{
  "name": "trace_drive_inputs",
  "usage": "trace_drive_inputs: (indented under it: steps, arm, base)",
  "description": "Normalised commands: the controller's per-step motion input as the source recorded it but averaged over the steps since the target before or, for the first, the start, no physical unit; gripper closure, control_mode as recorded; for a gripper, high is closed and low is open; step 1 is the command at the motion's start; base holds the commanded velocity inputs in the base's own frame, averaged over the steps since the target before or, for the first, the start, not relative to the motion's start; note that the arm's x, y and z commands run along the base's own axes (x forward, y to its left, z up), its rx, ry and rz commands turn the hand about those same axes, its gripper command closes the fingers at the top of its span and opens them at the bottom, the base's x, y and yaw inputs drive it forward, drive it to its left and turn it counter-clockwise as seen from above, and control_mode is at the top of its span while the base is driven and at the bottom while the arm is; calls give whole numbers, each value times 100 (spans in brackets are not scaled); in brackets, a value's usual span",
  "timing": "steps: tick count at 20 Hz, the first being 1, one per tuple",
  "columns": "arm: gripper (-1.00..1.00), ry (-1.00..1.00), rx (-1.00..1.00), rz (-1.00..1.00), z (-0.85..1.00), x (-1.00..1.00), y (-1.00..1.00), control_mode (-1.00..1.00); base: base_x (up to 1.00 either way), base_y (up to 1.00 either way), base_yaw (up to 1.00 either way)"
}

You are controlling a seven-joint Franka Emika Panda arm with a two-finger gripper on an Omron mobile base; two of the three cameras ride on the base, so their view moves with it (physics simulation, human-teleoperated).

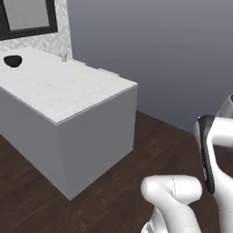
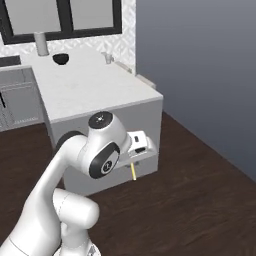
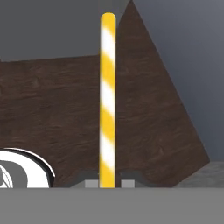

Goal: Take a straw from the drawer in front and place it inside the glass cup on the dining counter.

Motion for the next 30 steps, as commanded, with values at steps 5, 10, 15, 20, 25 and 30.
trace_drive_inputs:
  steps: [5,10,15,20,25,30]
  arm:
    - [100,0,0,0,0,0,0,100]
    - [100,0,0,0,0,0,0,100]
    - [100,0,0,0,0,0,0,100]
    - [100,0,0,0,0,0,0,100]
    - [100,0,0,0,0,0,0,100]
    - [100,0,0,0,0,0,0,100]
  base:
    - [100,-36,-16]
    - [100,-43,-3]
    - [100,-56,5]
    - [100,-65,17]
    - [100,-64,27]
    - [100,-56,37]
